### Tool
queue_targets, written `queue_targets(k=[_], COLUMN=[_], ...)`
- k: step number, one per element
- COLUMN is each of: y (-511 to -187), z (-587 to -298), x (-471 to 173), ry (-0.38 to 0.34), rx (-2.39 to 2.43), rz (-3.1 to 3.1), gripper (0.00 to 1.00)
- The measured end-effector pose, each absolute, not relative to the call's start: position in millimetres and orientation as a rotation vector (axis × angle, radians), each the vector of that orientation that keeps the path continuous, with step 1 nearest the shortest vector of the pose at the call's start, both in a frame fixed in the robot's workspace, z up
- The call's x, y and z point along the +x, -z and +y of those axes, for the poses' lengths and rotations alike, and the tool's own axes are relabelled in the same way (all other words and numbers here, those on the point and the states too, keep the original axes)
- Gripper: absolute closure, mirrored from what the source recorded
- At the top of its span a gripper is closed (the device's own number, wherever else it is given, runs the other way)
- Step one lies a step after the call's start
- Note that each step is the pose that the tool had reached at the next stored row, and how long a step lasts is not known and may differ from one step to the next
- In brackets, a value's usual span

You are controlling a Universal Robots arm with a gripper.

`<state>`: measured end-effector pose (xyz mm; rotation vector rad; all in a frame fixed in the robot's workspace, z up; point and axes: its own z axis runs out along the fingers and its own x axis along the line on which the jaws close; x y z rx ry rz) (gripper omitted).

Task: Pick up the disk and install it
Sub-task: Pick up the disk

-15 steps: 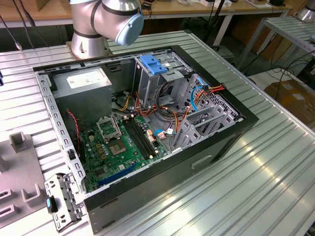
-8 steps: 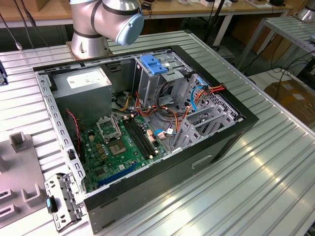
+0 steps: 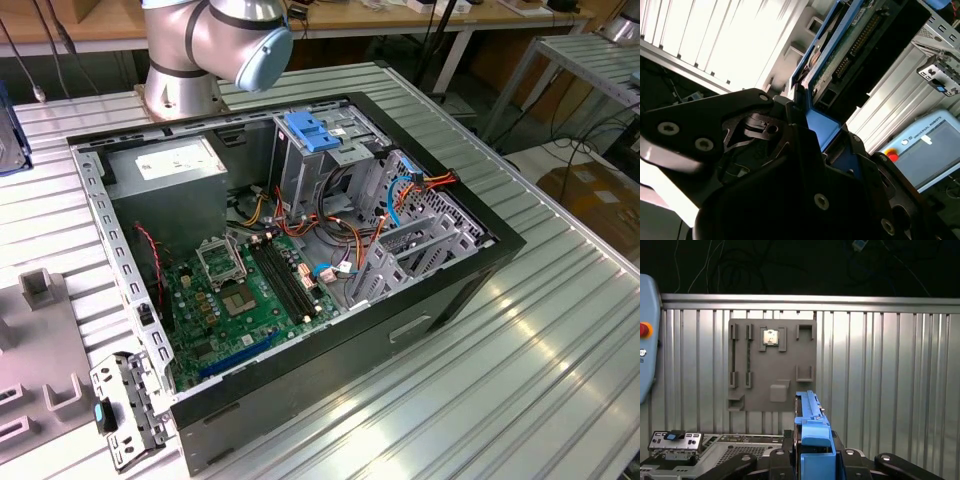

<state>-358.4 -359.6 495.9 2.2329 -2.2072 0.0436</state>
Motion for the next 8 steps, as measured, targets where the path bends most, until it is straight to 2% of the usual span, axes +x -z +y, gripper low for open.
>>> queue_targets(k=[8], y=[-495.9], z=[-359.6], x=[-345.9], ry=[-0.044], rx=[2.233], rz=[-2.207], gripper=[0.63])
